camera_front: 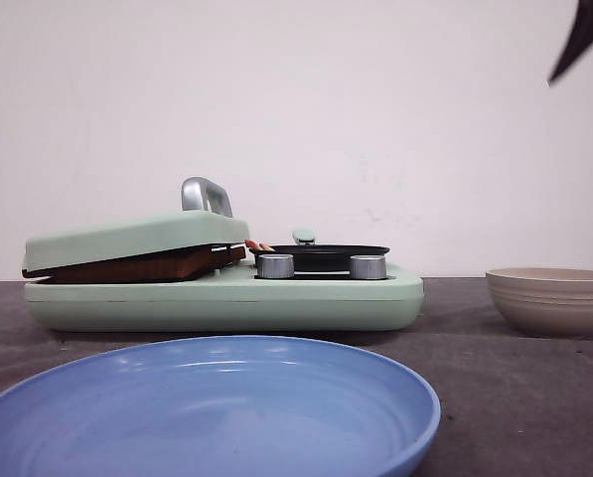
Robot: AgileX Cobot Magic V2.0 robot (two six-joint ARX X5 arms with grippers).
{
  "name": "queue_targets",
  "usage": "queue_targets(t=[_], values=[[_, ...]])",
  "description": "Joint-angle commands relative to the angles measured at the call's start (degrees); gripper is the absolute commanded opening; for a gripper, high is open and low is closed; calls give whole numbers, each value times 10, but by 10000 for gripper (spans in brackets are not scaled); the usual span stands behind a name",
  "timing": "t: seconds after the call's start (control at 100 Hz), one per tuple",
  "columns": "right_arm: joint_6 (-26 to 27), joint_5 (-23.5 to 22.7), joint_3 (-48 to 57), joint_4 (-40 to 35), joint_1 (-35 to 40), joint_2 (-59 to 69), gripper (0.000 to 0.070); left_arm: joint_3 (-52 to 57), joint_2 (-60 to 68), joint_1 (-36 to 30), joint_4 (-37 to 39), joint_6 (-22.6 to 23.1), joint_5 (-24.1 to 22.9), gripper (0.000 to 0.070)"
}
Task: Make breakfast with bread and shrimp
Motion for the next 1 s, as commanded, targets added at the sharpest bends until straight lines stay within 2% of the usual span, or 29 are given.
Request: queue_targets(t=[0.0, 0.12, 0.19, 0.53, 0.58, 0.63, 0.75, 0.76, 0.91, 0.99], values=[[-2, -3, 7, 4, 17, -22, 318, 2, 2, 0, 7, -1, 1, 511], [-23, -3, 7, 3, 55, -68, 90, 2, 2, 0, 7, -2, 1, 511], [-40, -2, 7, 3, 80, -93, 9, 2, 2, 0, 7, -3, 1, 510], [-135, 10, -1, -13, 217, -179, 4, 2, 2, 0, 7, -6, 1, 496], [-152, 18, -7, -16, 239, -188, 4, 2, 2, 0, 7, -6, 2, 445], [-166, 34, -16, -17, 260, -199, 4, 2, 1, 0, 7, -6, 2, 353], [-177, 66, -64, 12, 304, -233, 4, 2, 1, 0, 7, -5, 2, 12], [-177, 68, -69, 15, 307, -236, 4, 2, 1, 0, 7, -5, 2, 0], [-176, 84, -179, 91, 340, -298, 4, -3, -9, 0, 14, -7, 1, 0], [-165, 98, -250, 140, 351, -334, 4, -30, -38, 0, 55, -37, 1, 0]])
